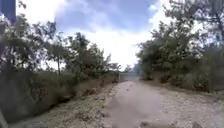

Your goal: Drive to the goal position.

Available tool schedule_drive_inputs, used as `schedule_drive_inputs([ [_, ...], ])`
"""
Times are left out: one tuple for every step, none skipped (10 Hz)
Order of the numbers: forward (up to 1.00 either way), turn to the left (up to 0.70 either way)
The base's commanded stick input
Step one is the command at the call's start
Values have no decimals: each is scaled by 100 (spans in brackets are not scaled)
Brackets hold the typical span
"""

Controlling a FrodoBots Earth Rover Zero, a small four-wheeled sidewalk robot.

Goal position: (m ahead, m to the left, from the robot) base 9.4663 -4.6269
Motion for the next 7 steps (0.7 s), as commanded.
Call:
schedule_drive_inputs([
  [45, 0],
  [45, 0],
  [45, 0],
  [45, 0],
  [45, 0],
  [45, 0],
  [45, 0],
])
